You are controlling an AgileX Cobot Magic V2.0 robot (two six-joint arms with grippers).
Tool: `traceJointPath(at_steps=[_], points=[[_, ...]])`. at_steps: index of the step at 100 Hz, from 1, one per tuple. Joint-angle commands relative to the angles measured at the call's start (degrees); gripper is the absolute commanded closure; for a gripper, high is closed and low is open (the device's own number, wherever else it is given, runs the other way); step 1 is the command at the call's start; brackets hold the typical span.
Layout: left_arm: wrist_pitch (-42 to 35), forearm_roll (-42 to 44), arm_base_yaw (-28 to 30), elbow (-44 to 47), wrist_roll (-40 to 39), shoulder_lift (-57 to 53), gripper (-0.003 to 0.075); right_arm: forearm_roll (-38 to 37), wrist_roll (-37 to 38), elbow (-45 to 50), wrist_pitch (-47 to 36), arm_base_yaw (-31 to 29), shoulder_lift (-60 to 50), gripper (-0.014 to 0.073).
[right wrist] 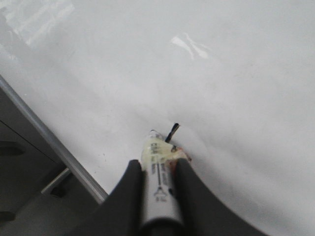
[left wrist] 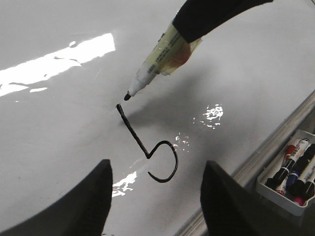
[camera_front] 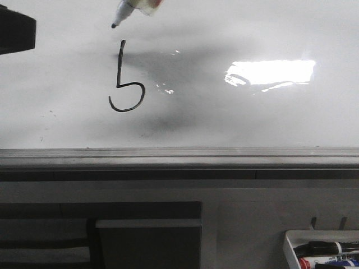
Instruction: Write number 5 on whiteboard
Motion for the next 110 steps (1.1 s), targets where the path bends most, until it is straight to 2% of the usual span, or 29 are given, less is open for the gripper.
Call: traceJointPath(at_steps=[1,31,47,79,110], points=[[-3.38,-1.73,-0.08,-1.34,-0.59,0.01,0.0354,-0.14,-0.66,-2.06,-3.78,-0.33,-1.04,0.0635],[-3.58,-1.73,-0.08,-1.34,-0.59,0.01,0.0354,-0.27,-0.66,-2.06,-7.0,-0.42,0.88,0.0635],[-3.58,-1.73,-0.08,-1.34,-0.59,0.01,0.0354,-0.27,-0.66,-2.06,-6.59,-2.64,1.11,0.0635],[-3.7,-1.73,-0.08,-1.34,-0.59,0.01,0.0354,-0.39,-0.66,-1.94,-0.36,-8.36,0.4,0.0635],[-5.41,0.39,-0.08,-1.34,-0.59,0.01,0.0353,-0.51,-0.66,-1.94,-0.14,-7.15,-0.81,0.0635]])
